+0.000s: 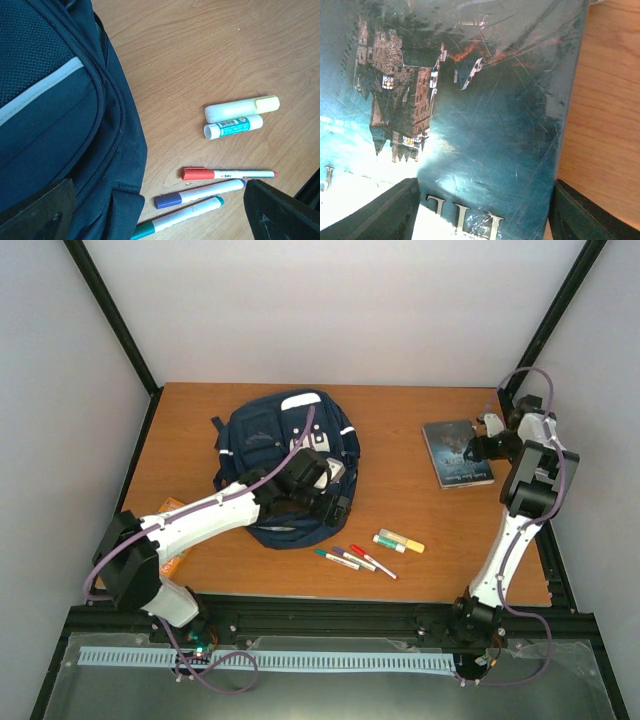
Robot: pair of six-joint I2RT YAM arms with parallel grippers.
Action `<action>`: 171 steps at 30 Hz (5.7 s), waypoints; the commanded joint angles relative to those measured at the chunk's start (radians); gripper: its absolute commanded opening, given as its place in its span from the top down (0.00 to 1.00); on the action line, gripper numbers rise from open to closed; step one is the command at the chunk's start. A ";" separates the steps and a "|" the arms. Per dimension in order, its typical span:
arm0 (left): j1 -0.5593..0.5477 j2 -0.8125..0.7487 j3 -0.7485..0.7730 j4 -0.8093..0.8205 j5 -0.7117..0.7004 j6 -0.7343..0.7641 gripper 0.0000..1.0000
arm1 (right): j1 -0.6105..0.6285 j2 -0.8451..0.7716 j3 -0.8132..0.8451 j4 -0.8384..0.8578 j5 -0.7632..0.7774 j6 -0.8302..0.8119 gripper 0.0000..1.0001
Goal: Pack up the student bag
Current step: Move the book to the center of the board, then adjust the book at the center of the board, then pick up the book from the center of the board.
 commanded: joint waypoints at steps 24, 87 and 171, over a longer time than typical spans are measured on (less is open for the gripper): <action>-0.002 0.015 -0.048 0.084 -0.018 -0.025 0.06 | 0.320 -0.569 -0.532 0.105 0.009 -0.228 0.25; -0.002 -0.025 -0.142 0.177 0.065 -0.072 0.11 | 0.304 0.078 0.331 -0.110 -0.061 0.133 0.24; -0.026 0.984 0.866 0.174 0.354 -0.480 0.19 | -0.034 -0.328 -0.656 0.049 -0.037 0.031 0.58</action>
